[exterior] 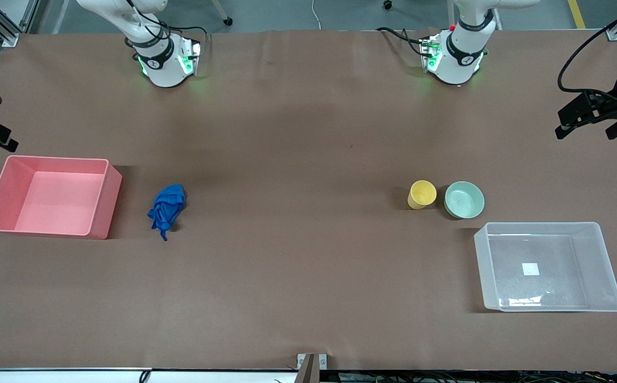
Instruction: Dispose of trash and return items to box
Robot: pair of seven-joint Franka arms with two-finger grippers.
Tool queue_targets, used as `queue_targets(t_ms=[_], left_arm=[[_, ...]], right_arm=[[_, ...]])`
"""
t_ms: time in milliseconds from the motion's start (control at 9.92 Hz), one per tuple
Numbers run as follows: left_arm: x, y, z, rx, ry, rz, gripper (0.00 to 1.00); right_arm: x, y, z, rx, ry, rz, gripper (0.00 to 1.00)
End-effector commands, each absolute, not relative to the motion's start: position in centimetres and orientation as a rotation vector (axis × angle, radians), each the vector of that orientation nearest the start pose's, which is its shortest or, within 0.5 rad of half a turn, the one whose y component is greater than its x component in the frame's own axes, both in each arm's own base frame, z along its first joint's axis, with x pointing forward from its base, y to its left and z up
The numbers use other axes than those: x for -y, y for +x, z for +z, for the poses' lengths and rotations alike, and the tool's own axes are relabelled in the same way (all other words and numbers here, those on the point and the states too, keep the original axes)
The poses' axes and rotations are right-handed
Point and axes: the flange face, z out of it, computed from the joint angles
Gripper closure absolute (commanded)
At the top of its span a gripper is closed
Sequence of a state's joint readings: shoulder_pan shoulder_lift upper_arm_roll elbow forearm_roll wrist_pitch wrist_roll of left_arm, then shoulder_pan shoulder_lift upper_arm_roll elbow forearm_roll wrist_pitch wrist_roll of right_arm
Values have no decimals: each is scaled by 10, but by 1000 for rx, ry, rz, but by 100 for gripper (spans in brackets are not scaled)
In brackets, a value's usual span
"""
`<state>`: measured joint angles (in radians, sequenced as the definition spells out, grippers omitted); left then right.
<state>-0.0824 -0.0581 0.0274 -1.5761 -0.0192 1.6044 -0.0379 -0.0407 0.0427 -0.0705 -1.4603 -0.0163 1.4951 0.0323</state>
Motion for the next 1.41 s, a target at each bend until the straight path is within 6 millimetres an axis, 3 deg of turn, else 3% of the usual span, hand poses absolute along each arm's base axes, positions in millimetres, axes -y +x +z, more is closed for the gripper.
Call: queue_targets(t_ms=[0, 403, 605, 706, 908, 1311], left_arm=[[29, 542, 641, -22, -3160, -69, 0], [11, 547, 633, 3, -3173, -55, 1], [12, 553, 594, 2, -3173, -38, 1], [13, 554, 571, 2, -3172, -33, 1], [12, 548, 504, 6, -3165, -47, 1], [11, 513, 364, 15, -3159, -94, 0]], right_arm=[[62, 550, 651, -229, -3150, -1, 0], [63, 549, 651, -234, -3149, 8, 0], [62, 549, 650, -232, -3149, 8, 0], [63, 549, 650, -234, -3149, 8, 0], [64, 548, 650, -237, -3149, 11, 0], [65, 549, 649, -241, -3148, 15, 0]])
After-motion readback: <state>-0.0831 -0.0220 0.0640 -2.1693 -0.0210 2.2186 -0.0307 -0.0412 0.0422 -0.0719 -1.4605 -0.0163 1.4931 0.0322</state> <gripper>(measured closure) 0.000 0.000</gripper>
